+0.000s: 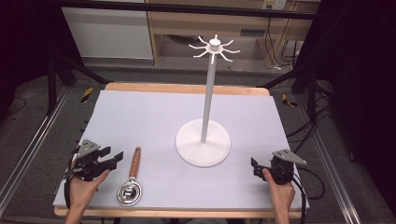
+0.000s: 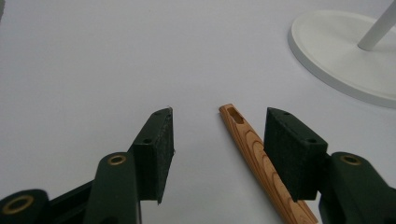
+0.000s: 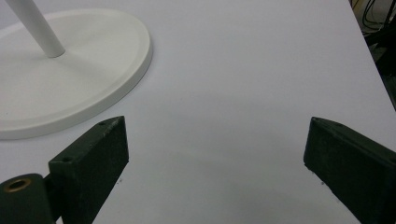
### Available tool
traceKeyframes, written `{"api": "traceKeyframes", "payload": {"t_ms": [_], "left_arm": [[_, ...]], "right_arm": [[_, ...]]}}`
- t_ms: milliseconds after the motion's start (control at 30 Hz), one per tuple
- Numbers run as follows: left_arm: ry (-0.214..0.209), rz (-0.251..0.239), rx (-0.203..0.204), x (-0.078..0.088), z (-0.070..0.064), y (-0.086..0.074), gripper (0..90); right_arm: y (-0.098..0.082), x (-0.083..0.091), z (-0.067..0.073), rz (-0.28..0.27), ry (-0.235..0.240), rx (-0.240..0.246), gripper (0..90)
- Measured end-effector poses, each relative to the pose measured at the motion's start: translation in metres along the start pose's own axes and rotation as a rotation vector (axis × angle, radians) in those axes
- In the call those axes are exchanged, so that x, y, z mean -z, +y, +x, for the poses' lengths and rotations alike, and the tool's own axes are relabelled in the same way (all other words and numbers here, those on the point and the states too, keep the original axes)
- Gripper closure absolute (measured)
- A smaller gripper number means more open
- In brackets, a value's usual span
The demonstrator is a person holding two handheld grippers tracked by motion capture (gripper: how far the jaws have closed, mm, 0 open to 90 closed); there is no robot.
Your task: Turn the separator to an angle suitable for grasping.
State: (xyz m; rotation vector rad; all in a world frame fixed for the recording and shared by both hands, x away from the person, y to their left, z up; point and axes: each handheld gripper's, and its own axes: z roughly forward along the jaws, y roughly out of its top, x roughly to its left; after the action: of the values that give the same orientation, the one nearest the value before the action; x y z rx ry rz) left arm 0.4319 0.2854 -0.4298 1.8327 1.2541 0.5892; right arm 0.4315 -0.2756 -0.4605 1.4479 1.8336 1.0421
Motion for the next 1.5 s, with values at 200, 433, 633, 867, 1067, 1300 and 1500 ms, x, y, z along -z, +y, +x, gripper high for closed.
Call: {"api": "traceKeyframes", "payload": {"t_ms": [200,433,633,867,1067,1300,1500], "left_arm": [[-0.001,0.034,-0.023,-0.007,-0.010,0.002,44.1],[-0.018,0.069,-0.031,-0.014,-0.018,0.003,45.5],[-0.030,0.103,-0.049,-0.020,-0.024,0.005,46.0],[-0.038,0.177,-0.083,-0.030,-0.034,0.001,45.8],[-0.035,0.235,-0.088,-0.037,-0.039,-0.003,46.9],[-0.036,0.278,-0.079,-0.041,-0.041,-0.007,52.4],[-0.035,0.310,-0.066,-0.046,-0.042,-0.010,56.3]], "right_arm": [[0.001,0.001,-0.001,0.008,0.008,0.002,7.1],[0.002,0.001,0.001,0.018,0.013,0.002,7.0],[0.002,0.001,0.001,0.022,0.020,0.003,7.0],[0.002,0.000,0.002,0.039,0.022,0.004,7.0],[0.001,-0.002,0.003,0.052,0.029,0.006,7.0],[0.001,-0.002,0.003,0.057,0.031,0.008,7.0],[0.001,-0.003,0.003,0.067,0.037,0.010,7.0]]}}
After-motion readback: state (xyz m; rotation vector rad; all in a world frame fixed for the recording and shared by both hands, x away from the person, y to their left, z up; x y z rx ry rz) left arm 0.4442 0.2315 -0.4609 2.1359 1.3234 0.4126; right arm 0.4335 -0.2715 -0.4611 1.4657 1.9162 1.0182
